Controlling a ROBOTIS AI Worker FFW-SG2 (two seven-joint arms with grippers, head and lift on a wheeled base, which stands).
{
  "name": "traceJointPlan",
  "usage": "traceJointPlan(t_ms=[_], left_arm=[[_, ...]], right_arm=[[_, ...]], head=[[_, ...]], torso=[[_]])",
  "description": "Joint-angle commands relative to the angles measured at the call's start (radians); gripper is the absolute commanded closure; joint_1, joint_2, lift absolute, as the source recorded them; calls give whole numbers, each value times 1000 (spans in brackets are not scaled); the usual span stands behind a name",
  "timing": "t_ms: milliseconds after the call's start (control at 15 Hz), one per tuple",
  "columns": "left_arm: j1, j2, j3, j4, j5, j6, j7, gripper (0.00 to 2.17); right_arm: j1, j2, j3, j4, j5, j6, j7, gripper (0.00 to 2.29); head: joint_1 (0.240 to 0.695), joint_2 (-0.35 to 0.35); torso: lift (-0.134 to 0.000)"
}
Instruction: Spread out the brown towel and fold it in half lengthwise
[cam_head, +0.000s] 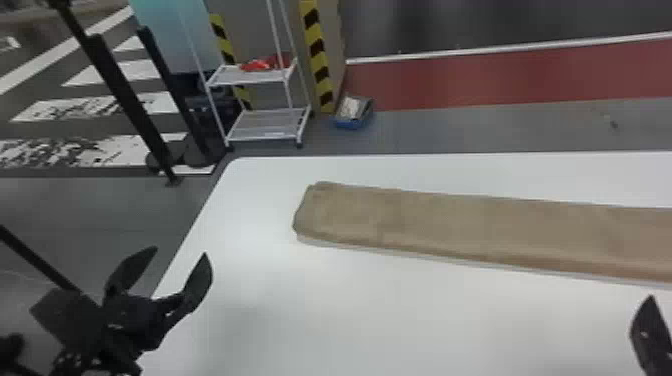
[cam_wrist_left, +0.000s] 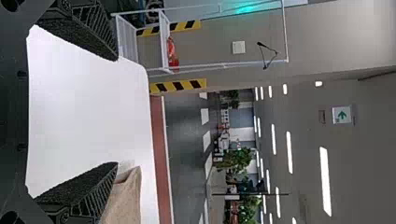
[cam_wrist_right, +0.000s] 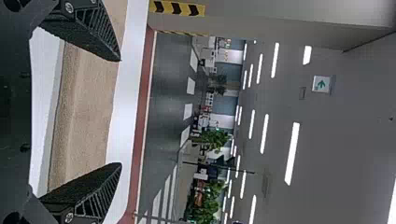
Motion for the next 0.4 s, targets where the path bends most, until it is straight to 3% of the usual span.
traceJointPlan(t_ms=[0, 333], left_arm=[[9, -1, 2, -6, 16, 3, -7, 83], [12, -4, 1, -3, 13, 3, -11, 83]], right_arm=[[8, 4, 8, -1, 5, -1, 0, 90], [14, 4, 19, 0, 13, -1, -2, 93]], head=[[695, 257], [695, 267]], torso=[[-123], [-123]])
